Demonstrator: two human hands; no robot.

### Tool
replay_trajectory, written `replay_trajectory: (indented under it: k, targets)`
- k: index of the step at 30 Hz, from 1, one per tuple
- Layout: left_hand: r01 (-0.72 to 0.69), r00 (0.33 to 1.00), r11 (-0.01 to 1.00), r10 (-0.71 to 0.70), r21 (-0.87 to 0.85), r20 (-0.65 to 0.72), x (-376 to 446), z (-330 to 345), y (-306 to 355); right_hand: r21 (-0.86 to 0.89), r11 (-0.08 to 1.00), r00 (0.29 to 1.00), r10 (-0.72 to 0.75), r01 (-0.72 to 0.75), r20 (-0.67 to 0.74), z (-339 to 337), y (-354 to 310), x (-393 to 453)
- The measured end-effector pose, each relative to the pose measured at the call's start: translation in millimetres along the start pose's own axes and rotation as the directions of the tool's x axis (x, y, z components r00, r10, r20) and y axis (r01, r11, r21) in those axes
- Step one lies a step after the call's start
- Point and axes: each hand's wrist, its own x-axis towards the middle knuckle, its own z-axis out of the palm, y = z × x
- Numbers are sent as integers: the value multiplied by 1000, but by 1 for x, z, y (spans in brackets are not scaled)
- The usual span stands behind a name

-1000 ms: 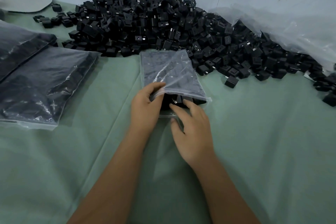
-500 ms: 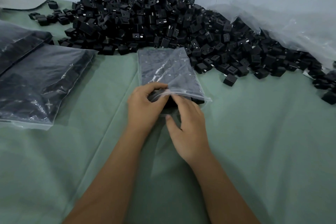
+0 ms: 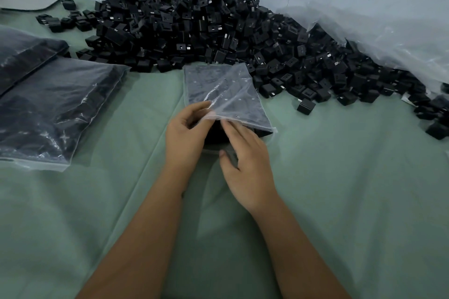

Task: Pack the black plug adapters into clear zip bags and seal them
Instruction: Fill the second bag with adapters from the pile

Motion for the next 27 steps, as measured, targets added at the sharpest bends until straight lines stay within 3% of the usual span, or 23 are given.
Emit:
replay_trajectory:
  k: [6, 13, 22, 27]
  targets:
    - [23, 999, 997, -25, -67, -20, 4, -2, -4, -97, 992, 994, -79, 86, 76, 2, -2, -5]
    - [37, 999, 999, -38, -16, -33, 5, -3, -7, -4, 997, 996, 71, -71, -56, -4, 1, -10]
    - [25, 999, 998, -23, 60, -22, 0, -1, -3, 0, 996, 996, 93, -93, 9, -3, 2, -4]
    - [-10, 999, 993, 15, 115, -46, -3, 2, 2, -83, 994, 994, 71, -64, 83, -2, 3, 1]
